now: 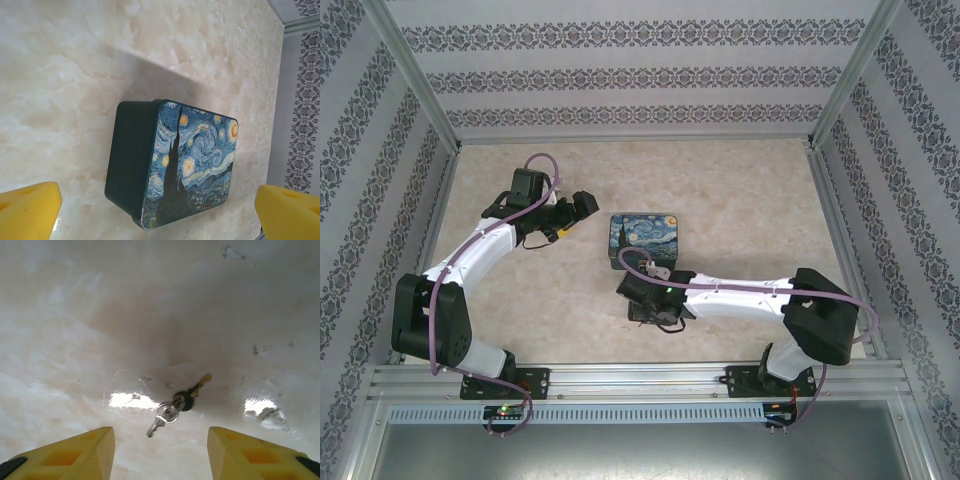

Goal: Unlock the padlock with the key

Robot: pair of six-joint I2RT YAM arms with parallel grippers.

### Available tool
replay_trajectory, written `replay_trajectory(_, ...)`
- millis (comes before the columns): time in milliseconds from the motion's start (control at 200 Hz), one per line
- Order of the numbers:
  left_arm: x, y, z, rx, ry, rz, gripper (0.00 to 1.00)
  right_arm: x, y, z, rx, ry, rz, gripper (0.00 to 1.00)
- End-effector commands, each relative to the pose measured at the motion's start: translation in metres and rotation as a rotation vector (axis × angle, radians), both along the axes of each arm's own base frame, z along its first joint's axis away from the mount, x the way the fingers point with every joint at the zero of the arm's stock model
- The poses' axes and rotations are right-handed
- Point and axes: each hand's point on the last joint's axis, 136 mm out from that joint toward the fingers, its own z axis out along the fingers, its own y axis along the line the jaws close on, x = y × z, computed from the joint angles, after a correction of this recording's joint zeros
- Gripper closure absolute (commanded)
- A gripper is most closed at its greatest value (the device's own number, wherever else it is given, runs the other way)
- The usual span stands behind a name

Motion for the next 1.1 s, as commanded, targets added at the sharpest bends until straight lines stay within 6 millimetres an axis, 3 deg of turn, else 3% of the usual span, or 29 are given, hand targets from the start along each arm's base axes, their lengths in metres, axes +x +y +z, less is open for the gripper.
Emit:
replay_trajectory(0,0.007,0.006,0.008,-0.007,-0.033,0.038,0.01,-0.003,-0.001,-0.008,-0.035,0.048,-0.119,0.48)
replay_trajectory(295,0.009,0.009,0.012,-0.023,-0.054,0.052,0.01,-0.011,0.002,-0.021,-0.068,0.119,-0.196,0.51)
replay_trajectory(555,0.009,0.014,0.010,-0.038,-0.058,0.056,0.01,-0.007,0.002,-0.027,-0.101,0.132,-0.222,0.53)
replay_trajectory(884,0.010,0.017,0.007,-0.061,-0.048,0.074,0.01,0.001,-0.012,-0.033,-0.150,0.138,-0.256,0.56)
replay_trajectory(1094,0.010,0.018,0.004,-0.059,-0.045,0.072,0.01,0.004,-0.006,-0.040,-0.163,0.153,-0.244,0.57)
